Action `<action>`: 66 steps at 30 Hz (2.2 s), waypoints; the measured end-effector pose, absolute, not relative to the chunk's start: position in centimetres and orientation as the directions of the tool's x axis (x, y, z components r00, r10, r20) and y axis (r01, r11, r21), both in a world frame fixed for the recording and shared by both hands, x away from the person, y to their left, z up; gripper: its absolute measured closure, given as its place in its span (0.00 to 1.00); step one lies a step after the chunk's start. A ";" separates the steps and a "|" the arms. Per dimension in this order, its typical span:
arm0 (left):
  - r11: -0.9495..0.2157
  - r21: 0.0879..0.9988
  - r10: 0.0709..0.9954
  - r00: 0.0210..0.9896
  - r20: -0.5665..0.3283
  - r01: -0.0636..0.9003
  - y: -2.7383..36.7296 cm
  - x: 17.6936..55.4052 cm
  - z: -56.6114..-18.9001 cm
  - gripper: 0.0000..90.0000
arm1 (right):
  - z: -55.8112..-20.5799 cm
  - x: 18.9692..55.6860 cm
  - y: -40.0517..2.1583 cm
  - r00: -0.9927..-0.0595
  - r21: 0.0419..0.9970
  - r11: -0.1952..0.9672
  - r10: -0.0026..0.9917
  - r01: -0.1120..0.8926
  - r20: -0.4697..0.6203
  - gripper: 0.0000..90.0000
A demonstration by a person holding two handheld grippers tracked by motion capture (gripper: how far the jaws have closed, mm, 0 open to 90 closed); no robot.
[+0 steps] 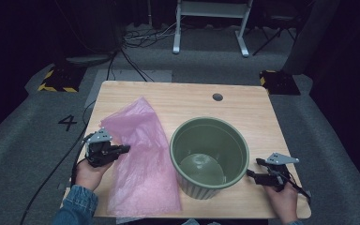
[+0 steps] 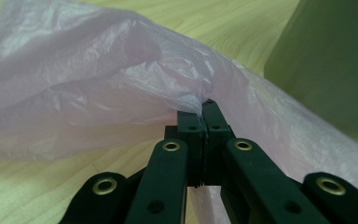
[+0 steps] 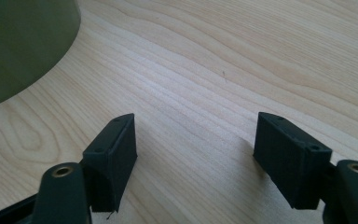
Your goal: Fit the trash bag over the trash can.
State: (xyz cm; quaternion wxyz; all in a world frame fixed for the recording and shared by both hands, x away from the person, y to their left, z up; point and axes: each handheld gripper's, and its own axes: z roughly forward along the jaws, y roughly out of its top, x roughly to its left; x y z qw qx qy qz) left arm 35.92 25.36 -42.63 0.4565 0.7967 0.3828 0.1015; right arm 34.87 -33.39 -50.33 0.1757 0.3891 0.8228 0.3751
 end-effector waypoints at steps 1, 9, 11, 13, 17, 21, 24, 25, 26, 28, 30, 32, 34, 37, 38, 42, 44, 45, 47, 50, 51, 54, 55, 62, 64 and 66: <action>-0.283 0.811 0.702 0.687 -0.188 0.511 25.5 35.9 -42.3 0.99 | -50.3 34.9 -33.4 -0.635 0.753 0.416 0.772 0.509 0.003 0.34; -0.229 0.873 0.691 0.704 -0.166 0.431 26.0 35.5 -38.2 0.99 | -50.3 34.8 -32.7 -0.660 0.754 0.433 0.751 0.494 0.001 0.35; -0.209 0.888 0.684 0.710 -0.168 0.411 26.2 35.5 -37.2 0.99 | -50.3 34.6 -32.3 -0.673 0.754 0.440 0.740 0.488 0.004 0.35; -0.199 0.892 0.680 0.712 -0.172 0.405 26.3 35.6 -36.8 0.99 | -50.3 34.6 -32.1 -0.679 0.754 0.444 0.735 0.484 0.003 0.35; -0.182 0.909 0.649 0.740 -0.175 0.374 26.7 36.1 -35.1 0.99 | -50.3 34.4 -30.8 -0.701 0.754 0.458 0.713 0.471 0.004 0.34; -0.159 0.923 0.640 0.748 -0.174 0.350 27.1 36.4 -33.9 0.99 | -50.3 34.6 -29.6 -0.722 0.755 0.462 0.692 0.465 0.021 0.34; -0.156 0.930 0.640 0.752 -0.161 0.332 27.1 36.4 -33.0 0.99 | -50.3 34.6 -28.6 -0.737 0.753 0.484 0.676 0.446 0.002 0.34; -0.153 0.932 0.643 0.750 -0.157 0.327 27.0 36.4 -32.7 0.99 | -50.4 34.6 -28.3 -0.744 0.754 0.486 0.668 0.441 0.004 0.34; -0.156 0.936 0.643 0.751 -0.147 0.317 27.0 36.4 -32.4 0.99 | -50.3 34.6 -28.0 -0.748 0.753 0.491 0.664 0.438 0.002 0.34; -0.155 0.938 0.643 0.752 -0.142 0.309 27.0 36.4 -32.1 0.99 | -50.3 34.6 -27.4 -0.758 0.752 0.500 0.652 0.429 -0.001 0.34; -0.154 0.943 0.630 0.764 -0.135 0.293 26.9 36.4 -31.1 0.99 | -50.4 34.5 -26.9 -0.767 0.755 0.502 0.642 0.423 0.002 0.35; -0.158 0.946 0.627 0.769 -0.126 0.284 26.8 36.4 -30.4 0.99 | -50.4 34.5 -26.7 -0.762 0.754 0.501 0.647 0.426 0.001 0.34; -0.155 0.949 0.625 0.771 -0.122 0.276 26.9 36.4 -29.7 0.99 | -50.4 34.5 -26.4 -0.759 0.753 0.499 0.651 0.429 0.002 0.34; -0.145 0.954 0.626 0.771 -0.116 0.261 27.0 36.3 -28.5 0.99 | -50.4 34.5 -25.7 -0.773 0.753 0.507 0.635 0.419 0.002 0.34; -0.145 0.956 0.628 0.770 -0.109 0.254 27.0 36.2 -28.2 0.99 | -50.4 34.5 -25.5 -0.777 0.753 0.510 0.629 0.415 0.002 0.34; -0.140 0.963 0.623 0.776 -0.096 0.231 27.3 36.3 -26.7 0.99 | -50.4 34.5 -25.0 -0.783 0.753 0.514 0.622 0.410 0.002 0.34; -0.140 0.963 0.620 0.779 -0.095 0.229 27.4 36.3 -26.4 0.99 | -50.4 34.5 -25.0 -0.783 0.753 0.514 0.622 0.410 0.002 0.34; -0.139 0.965 0.608 0.789 -0.092 0.220 27.6 36.5 -25.8 0.99 | -50.4 34.5 -25.0 -0.784 0.753 0.514 0.621 0.410 0.003 0.34; -0.142 0.965 0.602 0.793 -0.092 0.220 27.6 36.6 -25.6 0.99 | -50.4 34.5 -25.0 -0.785 0.753 0.515 0.620 0.410 0.003 0.34; -0.163 0.962 0.575 0.813 -0.087 0.219 27.8 37.2 -25.1 0.99 | -50.4 34.4 -25.0 -0.787 0.753 0.516 0.617 0.409 0.004 0.34; -0.180 0.958 0.558 0.825 -0.086 0.222 28.0 37.7 -24.7 0.99 | -50.4 34.3 -25.1 -0.789 0.754 0.517 0.614 0.406 0.004 0.34; -0.178 0.961 0.533 0.842 -0.088 0.213 28.3 38.3 -24.0 0.99 | -50.4 34.3 -25.1 -0.790 0.754 0.517 0.613 0.406 0.005 0.34; -0.169 0.963 0.523 0.848 -0.092 0.209 28.5 38.5 -23.8 0.99 | -50.4 34.3 -25.1 -0.790 0.754 0.517 0.613 0.406 0.005 0.34; -0.157 0.970 0.487 0.869 -0.087 0.185 28.5 39.1 -22.3 0.99 | -50.4 34.3 -25.1 -0.790 0.754 0.517 0.613 0.406 0.005 0.34; -0.158 0.971 0.471 0.878 -0.087 0.181 28.2 39.2 -21.8 0.99 | -50.4 34.4 -25.1 -0.790 0.754 0.517 0.613 0.406 0.005 0.34; -0.154 0.972 0.464 0.882 -0.087 0.177 27.7 39.2 -21.1 0.99 | -50.4 34.4 -25.1 -0.789 0.754 0.516 0.614 0.407 0.006 0.34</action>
